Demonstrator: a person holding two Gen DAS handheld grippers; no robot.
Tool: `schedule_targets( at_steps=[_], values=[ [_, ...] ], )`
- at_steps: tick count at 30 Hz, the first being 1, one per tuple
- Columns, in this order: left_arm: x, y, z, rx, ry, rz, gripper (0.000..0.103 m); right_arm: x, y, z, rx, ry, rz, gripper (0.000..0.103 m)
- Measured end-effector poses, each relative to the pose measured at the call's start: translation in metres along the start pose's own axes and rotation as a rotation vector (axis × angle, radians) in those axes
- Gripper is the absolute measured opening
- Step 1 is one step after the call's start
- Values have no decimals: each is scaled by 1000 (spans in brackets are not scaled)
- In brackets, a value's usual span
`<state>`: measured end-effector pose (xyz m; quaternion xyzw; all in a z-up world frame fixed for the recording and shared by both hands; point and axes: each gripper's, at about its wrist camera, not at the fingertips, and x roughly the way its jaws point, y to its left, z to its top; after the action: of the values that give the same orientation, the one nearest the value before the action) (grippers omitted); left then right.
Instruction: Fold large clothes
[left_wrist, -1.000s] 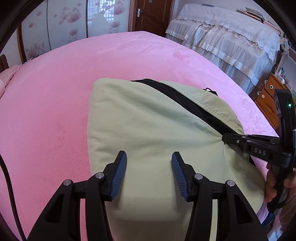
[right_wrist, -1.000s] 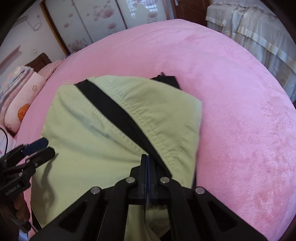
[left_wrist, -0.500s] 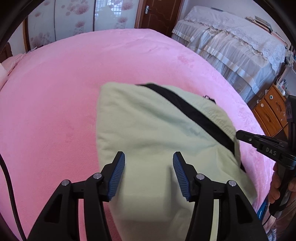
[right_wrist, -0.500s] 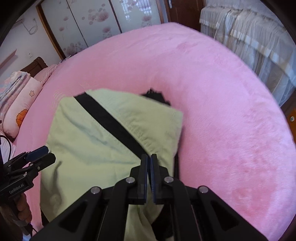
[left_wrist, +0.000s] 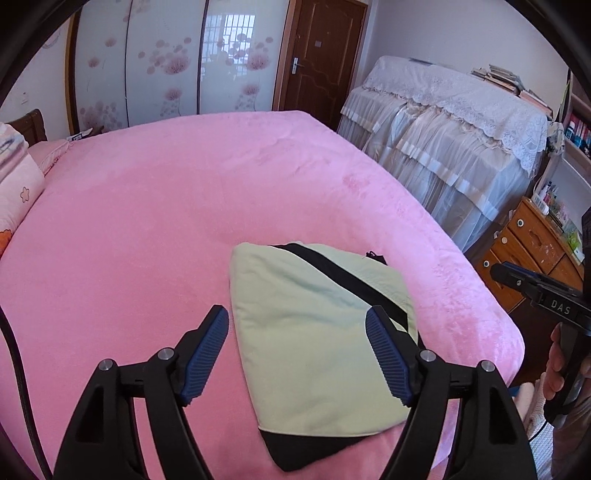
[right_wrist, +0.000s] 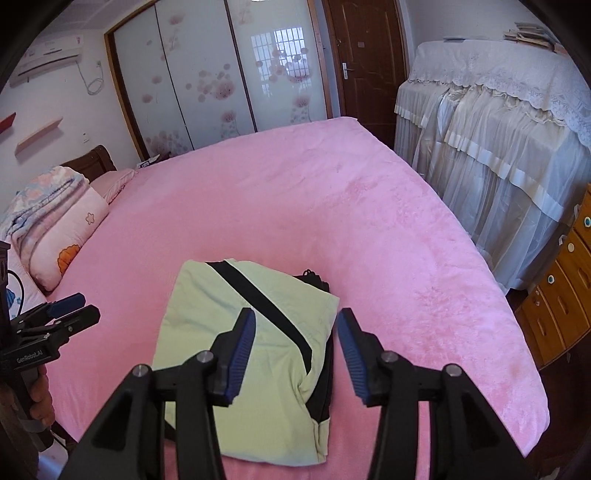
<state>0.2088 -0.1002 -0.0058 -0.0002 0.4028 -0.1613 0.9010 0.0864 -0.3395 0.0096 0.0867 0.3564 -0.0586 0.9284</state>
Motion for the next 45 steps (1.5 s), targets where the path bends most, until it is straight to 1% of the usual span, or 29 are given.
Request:
schedule_targets(
  at_steps=[2, 3, 4, 5, 6, 9, 11, 14, 16, 19, 20, 22, 23, 27, 28, 31, 33, 34, 36, 37, 38, 40, 41, 42, 43, 44, 45],
  values=[
    [-9, 0, -3, 0, -8, 1, 78, -2, -3, -5, 12, 9, 3, 48],
    [-14, 1, -6, -1, -11, 0, 81, -2, -5, -9, 18, 16, 1, 54],
    [-16, 2, -9, -2, -12, -1, 82, -1, -7, -13, 25, 24, -2, 58],
    [-18, 3, -12, -3, -11, -3, 83, 1, -9, -16, 30, 27, -2, 64],
    [-18, 4, -15, -3, -9, -8, 83, 2, -11, -21, 32, 27, -4, 67],
    [-14, 9, -28, -2, -4, -23, 83, 9, -14, -34, 26, 45, -15, 73],
    [-9, 13, -37, -4, -1, -26, 83, 18, -15, -45, 16, 66, -10, 75],
    [15, 21, -50, -25, 32, -36, 83, 39, -17, -60, 12, 114, 7, 75],
    [40, 31, -59, -61, 90, -26, 84, 58, -21, -70, 20, 155, 16, 75],
    [76, 45, -70, -120, 146, -32, 84, 87, -27, -80, 40, 205, 39, 75],
    [85, 46, -74, -134, 157, -41, 83, 96, -29, -82, 44, 218, 45, 75],
    [107, 56, -82, -175, 195, -100, 83, 115, -34, -85, 46, 247, 61, 75],
    [117, 58, -86, -192, 214, -116, 83, 122, -35, -85, 47, 257, 66, 75],
    [147, 57, -93, -190, 257, -154, 83, 155, -44, -85, 54, 298, 90, 75],
    [152, 55, -93, -188, 267, -169, 84, 163, -47, -85, 67, 309, 108, 75],
    [170, 53, -93, -185, 288, -185, 93, 185, -54, -85, 108, 354, 184, 75],
    [180, 51, -93, -177, 310, -187, 93, 198, -55, -86, 114, 379, 228, 75],
    [186, 51, -94, -177, 321, -202, 93, 207, -54, -87, 112, 402, 276, 75],
    [197, 53, -95, -193, 345, -243, 93, 215, -51, -87, 103, 412, 327, 75],
    [202, 53, -96, -201, 357, -263, 96, 218, -48, -86, 84, 408, 354, 72],
    [207, 54, -97, -209, 372, -277, 97, 221, -46, -86, 69, 409, 374, 64],
    [212, 54, -97, -220, 395, -296, 101, 229, -44, -83, 75, 417, 404, 58],
    [215, 53, -97, -218, 404, -300, 101, 231, -46, -83, 85, 417, 416, 52],
    [215, 51, -96, -216, 408, -299, 102, 233, -47, -83, 95, 416, 428, 46],
    [216, 50, -96, -214, 406, -294, 102, 234, -48, -82, 99, 416, 437, 44],
    [215, 47, -96, -211, 394, -289, 102, 233, -47, -82, 96, 412, 435, 40],
    [215, 45, -95, -204, 385, -279, 98, 231, -46, -82, 85, 406, 431, 34]
  ],
)
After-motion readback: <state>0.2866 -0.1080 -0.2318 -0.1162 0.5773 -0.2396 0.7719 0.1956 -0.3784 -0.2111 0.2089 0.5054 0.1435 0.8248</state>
